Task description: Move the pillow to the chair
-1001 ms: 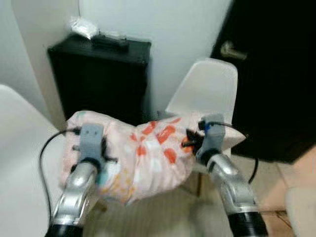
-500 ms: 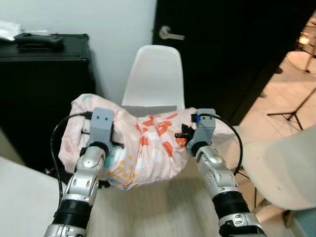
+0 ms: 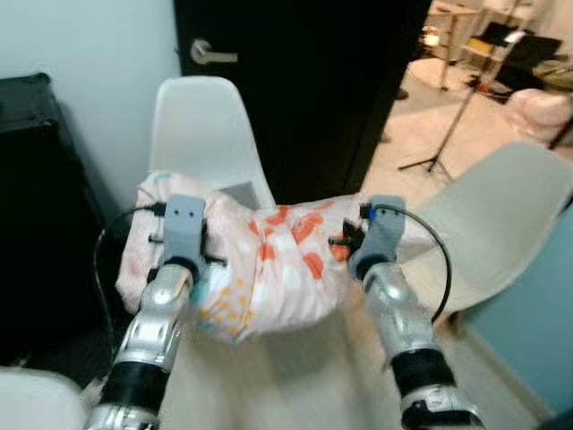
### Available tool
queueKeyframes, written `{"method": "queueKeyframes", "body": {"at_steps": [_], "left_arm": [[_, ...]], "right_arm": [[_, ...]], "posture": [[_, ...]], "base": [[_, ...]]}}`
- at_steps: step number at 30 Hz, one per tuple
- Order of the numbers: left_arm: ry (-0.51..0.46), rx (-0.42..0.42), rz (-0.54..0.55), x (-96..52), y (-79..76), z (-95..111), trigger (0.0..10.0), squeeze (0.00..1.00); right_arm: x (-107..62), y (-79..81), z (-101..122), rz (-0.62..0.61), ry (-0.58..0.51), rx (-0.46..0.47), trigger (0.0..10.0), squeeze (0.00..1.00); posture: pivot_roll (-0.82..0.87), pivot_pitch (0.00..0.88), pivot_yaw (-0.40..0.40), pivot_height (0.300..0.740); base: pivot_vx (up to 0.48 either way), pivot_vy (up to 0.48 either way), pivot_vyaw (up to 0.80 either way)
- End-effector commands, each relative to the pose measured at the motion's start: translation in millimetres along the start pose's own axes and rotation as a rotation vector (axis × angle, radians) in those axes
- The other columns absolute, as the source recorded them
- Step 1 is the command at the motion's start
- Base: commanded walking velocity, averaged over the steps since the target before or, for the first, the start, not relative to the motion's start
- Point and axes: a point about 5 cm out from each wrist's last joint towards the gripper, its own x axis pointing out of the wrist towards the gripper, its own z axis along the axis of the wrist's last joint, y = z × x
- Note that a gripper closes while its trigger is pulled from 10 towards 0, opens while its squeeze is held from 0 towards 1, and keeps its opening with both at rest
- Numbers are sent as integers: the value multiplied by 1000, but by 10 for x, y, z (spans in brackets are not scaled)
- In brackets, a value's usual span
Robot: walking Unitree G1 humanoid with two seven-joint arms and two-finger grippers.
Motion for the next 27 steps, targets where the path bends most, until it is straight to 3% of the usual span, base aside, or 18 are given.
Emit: {"method": "queueKeyframes", "body": {"at_steps": [1,21,27], "left_arm": [[-60,-12,-34,21,-81,120,10000,0],[-23,-15,2,-34,-51,21,10000,0],[-36,-12,-8,-22,-64,41,10000,0]], "right_arm": [[23,71,98,25,-60,-10,10000,0],[31,95,32,18,-56,-27,10000,0],[40,165,1,57,-39,-54,10000,0]], "posture": [[50,0,-79,740],[52,0,-77,740],[54,0,-78,740]], "base": [[0,0,-800],[0,0,-800],[0,0,-203]]}}
